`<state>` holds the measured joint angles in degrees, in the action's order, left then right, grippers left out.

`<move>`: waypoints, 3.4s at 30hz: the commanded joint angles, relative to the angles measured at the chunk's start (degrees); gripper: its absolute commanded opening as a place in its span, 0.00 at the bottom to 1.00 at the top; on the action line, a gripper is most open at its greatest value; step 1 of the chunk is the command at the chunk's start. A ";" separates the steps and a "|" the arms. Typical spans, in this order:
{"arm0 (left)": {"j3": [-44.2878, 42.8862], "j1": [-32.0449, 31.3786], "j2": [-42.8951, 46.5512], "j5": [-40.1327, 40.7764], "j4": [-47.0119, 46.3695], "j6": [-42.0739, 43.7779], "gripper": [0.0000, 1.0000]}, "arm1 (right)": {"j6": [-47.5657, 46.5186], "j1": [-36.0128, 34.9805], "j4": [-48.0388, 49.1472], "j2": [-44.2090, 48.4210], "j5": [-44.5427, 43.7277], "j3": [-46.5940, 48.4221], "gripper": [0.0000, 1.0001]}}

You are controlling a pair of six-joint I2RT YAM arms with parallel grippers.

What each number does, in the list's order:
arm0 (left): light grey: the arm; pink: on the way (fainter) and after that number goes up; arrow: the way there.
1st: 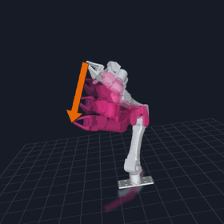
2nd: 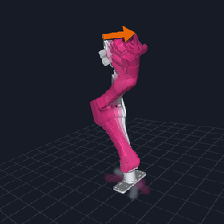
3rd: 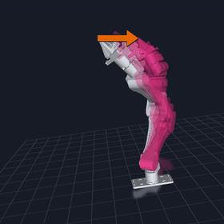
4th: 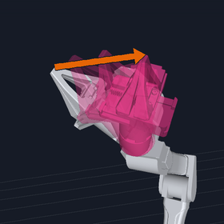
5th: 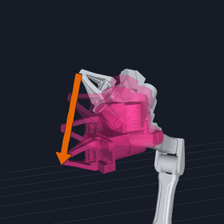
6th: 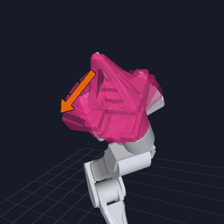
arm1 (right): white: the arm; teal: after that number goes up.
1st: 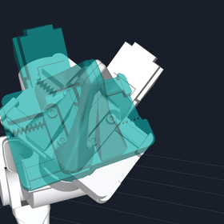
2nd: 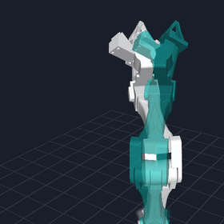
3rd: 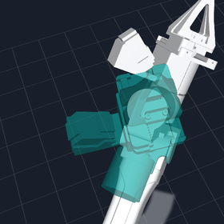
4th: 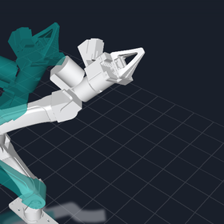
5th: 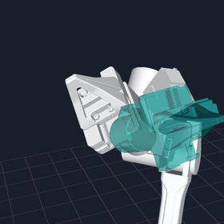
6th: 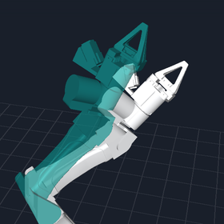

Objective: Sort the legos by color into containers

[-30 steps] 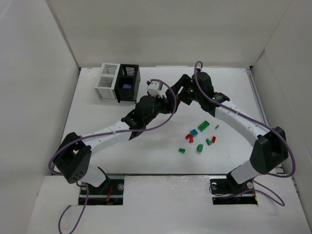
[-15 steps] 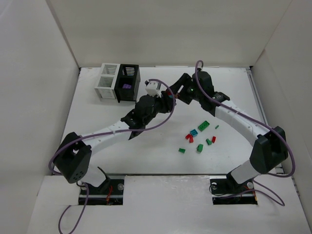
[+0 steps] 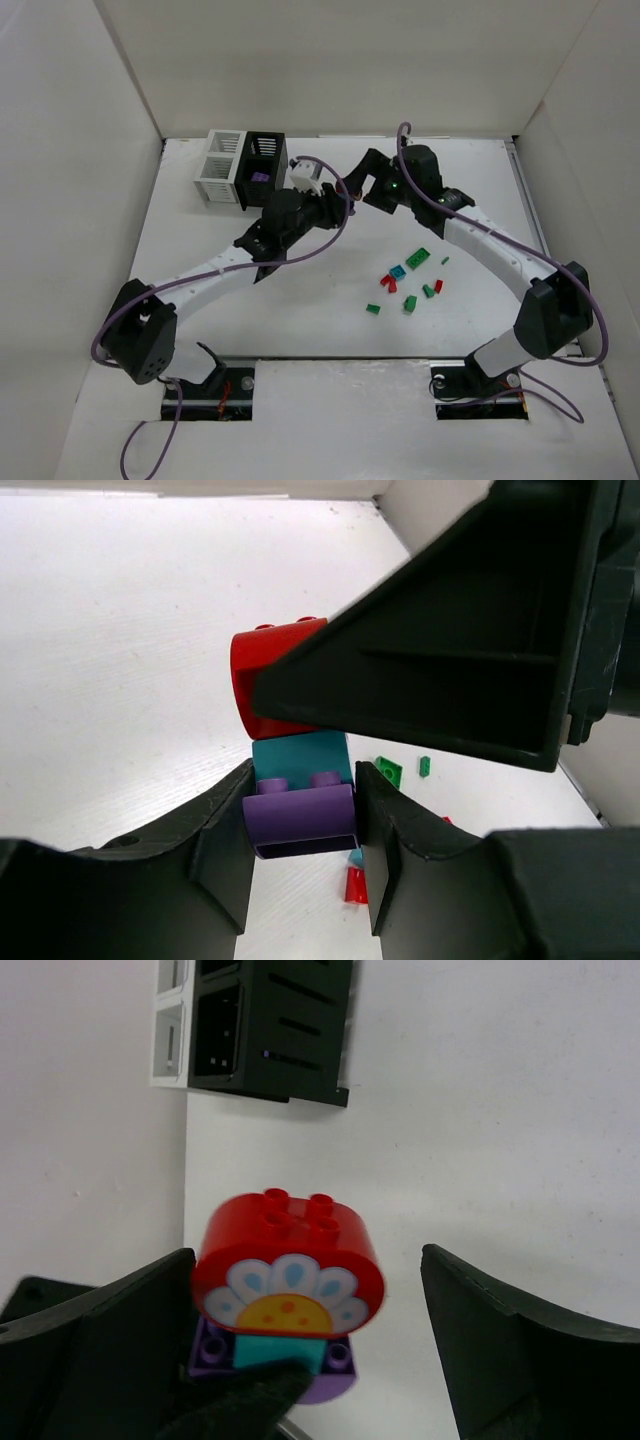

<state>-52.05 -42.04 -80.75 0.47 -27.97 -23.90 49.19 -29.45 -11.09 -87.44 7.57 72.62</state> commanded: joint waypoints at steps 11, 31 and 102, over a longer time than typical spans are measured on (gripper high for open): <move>-0.68 12.07 6.58 -29.01 0.54 7.73 0.09 | -22.71 8.44 4.76 6.67 21.64 3.76 0.99; -3.93 14.71 4.37 -55.23 -2.00 11.16 0.05 | -56.48 14.52 6.17 4.47 65.38 -1.78 0.99; -2.18 16.82 3.93 -59.35 -4.91 7.47 0.49 | -54.11 9.15 7.23 -0.71 68.96 0.86 0.00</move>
<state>-54.76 -25.74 -79.75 -56.95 -30.74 -17.56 -4.75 -20.53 -7.44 -87.72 71.90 71.64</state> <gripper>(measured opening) 0.498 0.431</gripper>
